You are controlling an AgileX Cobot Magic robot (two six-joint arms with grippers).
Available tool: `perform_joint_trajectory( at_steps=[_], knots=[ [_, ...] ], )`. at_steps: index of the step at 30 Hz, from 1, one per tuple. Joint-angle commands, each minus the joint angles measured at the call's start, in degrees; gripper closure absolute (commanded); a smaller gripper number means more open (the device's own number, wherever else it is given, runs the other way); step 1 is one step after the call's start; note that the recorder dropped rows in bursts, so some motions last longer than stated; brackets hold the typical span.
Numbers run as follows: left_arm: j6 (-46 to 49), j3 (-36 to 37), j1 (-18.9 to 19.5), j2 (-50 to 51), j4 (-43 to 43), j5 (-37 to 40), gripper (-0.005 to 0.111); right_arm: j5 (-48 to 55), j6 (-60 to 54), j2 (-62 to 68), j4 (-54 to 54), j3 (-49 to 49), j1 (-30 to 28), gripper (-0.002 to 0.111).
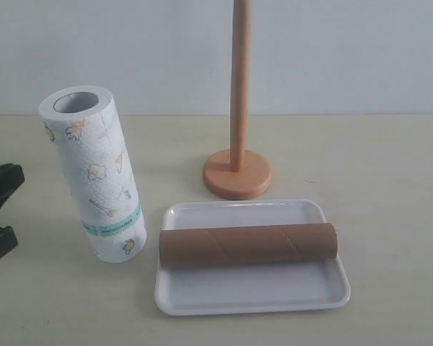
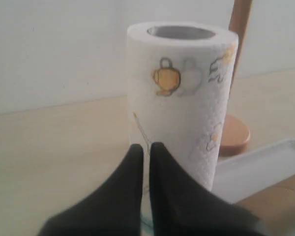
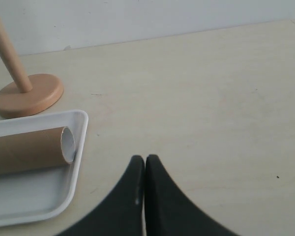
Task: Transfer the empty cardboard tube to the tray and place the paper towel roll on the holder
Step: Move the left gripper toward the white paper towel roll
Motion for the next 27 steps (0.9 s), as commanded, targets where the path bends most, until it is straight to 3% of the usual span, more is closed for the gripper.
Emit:
perform_joint_trajectory(
  at_steps=[1, 14, 17, 24, 27],
  knots=[
    [2.5, 0.3, 0.2, 6.0, -1.3, -2.4, 0.102, 0.1, 0.0, -0.3, -0.6, -0.1, -0.1, 0.108],
    [5.9, 0.3, 0.2, 13.9, -4.3, -8.6, 0.101, 0.1, 0.0, -0.3, -0.6, -0.1, -0.1, 0.108],
    [5.9, 0.3, 0.2, 15.5, -4.3, -10.5, 0.088, 0.1, 0.0, -0.3, -0.6, -0.1, -0.1, 0.108],
    [6.1, 0.2, 0.2, 17.0, -4.3, -11.9, 0.036, 0.1, 0.0, -0.3, -0.6, -0.1, -0.1, 0.108],
    [5.1, -0.5, 0.2, 17.0, -3.8, -11.6, 0.024, 0.1, 0.0, -0.3, -0.6, -0.1, -0.1, 0.108]
  ],
)
